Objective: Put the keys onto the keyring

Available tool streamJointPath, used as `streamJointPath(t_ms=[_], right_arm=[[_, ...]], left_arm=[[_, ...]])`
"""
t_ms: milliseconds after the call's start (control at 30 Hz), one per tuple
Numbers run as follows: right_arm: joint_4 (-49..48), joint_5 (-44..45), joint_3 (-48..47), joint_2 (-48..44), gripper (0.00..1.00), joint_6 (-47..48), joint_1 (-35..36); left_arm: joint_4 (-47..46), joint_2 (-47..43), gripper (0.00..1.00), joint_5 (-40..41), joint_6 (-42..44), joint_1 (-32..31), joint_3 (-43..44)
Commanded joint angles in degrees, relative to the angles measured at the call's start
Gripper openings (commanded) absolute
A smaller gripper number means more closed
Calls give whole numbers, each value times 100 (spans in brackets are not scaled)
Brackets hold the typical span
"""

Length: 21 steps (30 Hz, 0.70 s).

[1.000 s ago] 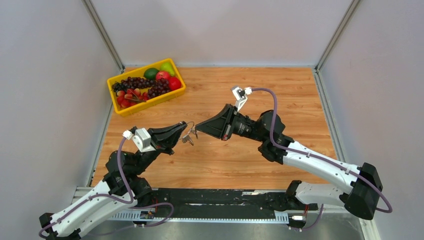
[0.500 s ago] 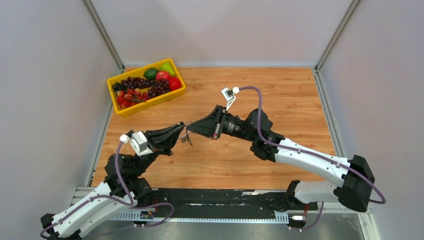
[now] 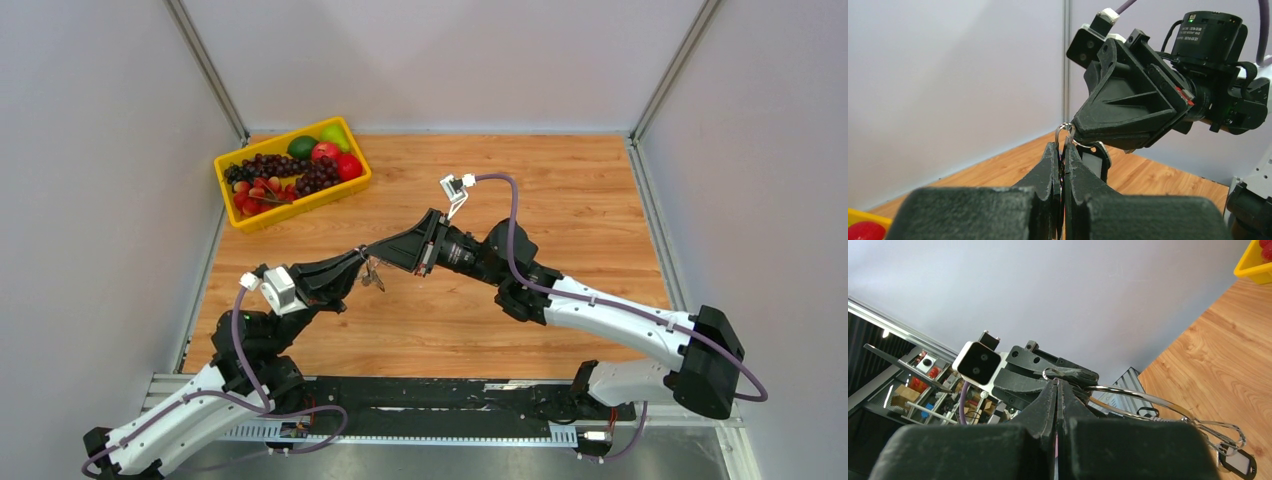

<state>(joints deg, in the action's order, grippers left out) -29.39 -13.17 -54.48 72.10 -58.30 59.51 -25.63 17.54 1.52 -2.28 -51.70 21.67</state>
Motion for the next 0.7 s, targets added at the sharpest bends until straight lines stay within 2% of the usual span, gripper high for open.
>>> streamJointPath(t_ms=[0,667], right_arm=[[-132,240,-275,54,0,-117,49],[-137,52,-357,265,0,-300,112]], left_arm=[[-463,-88,0,-117,88,3,-7],[-502,-143,0,-182,105,4,-65]])
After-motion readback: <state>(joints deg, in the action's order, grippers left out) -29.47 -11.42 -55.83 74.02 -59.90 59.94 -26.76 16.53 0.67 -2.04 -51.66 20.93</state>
